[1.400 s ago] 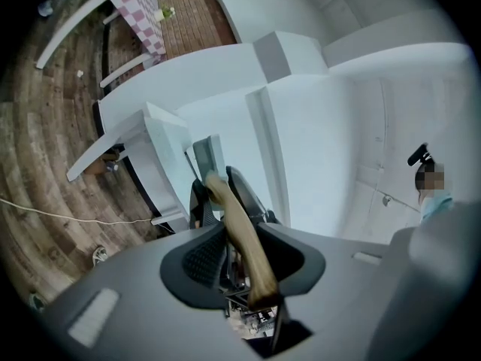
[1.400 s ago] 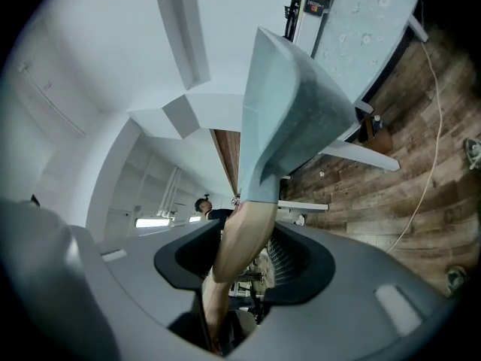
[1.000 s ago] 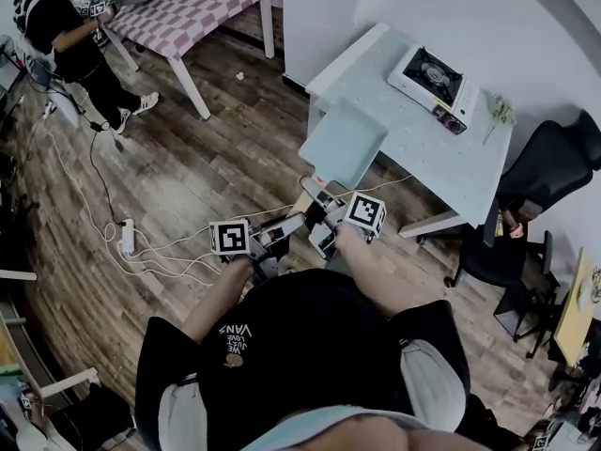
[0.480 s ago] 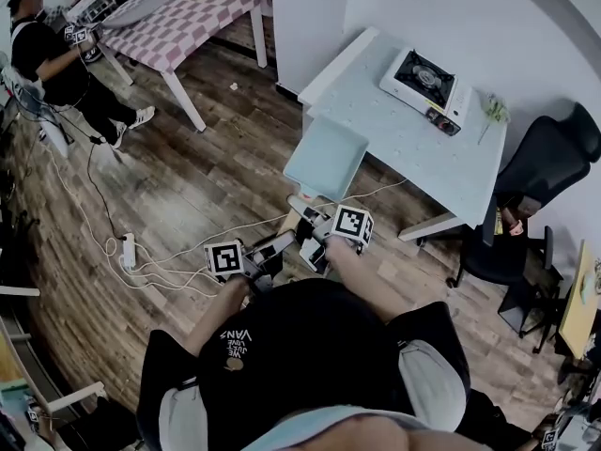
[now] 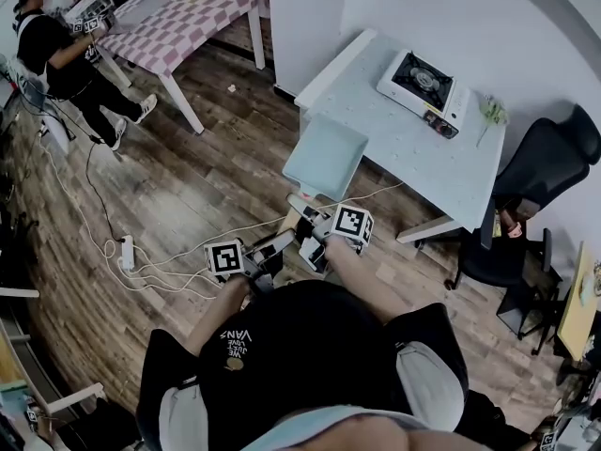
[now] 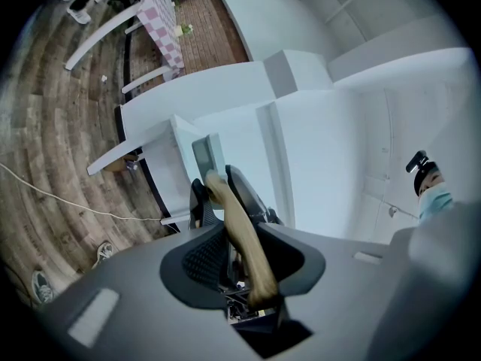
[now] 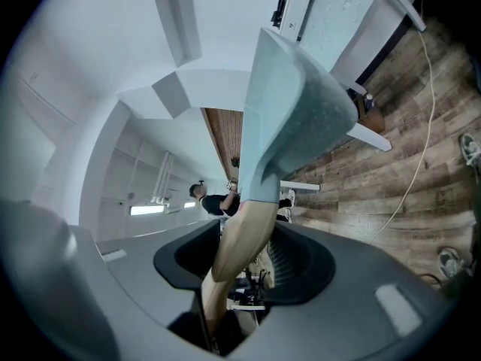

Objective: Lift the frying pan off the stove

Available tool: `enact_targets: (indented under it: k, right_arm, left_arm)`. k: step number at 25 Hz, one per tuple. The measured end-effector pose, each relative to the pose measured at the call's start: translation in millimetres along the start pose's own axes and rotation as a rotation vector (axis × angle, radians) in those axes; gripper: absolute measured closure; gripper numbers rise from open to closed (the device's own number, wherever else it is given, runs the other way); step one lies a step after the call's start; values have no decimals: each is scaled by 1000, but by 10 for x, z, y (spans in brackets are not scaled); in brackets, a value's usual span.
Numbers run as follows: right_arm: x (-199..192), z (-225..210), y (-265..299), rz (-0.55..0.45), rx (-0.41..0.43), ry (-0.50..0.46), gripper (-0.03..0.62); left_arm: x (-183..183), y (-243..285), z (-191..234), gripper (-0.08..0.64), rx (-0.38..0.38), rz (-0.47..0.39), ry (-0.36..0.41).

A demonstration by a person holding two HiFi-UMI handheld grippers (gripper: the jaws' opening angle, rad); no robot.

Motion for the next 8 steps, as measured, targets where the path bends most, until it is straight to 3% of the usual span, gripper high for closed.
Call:
enact_targets:
  k: [8]
  right_arm:
    - [72,2,4,-1,1,-4,400]
  left_arm:
    - [34,66,-25,433,-10,-2,-5]
Point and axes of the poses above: the fingertips, and each gripper's own axes: y forward along the fingers, z to its left, x out of its top, the point moved 2 cm from there along -y, backward along the fingers, and after that the axes turned 3 degrees about -y, right-handed, at the moved point
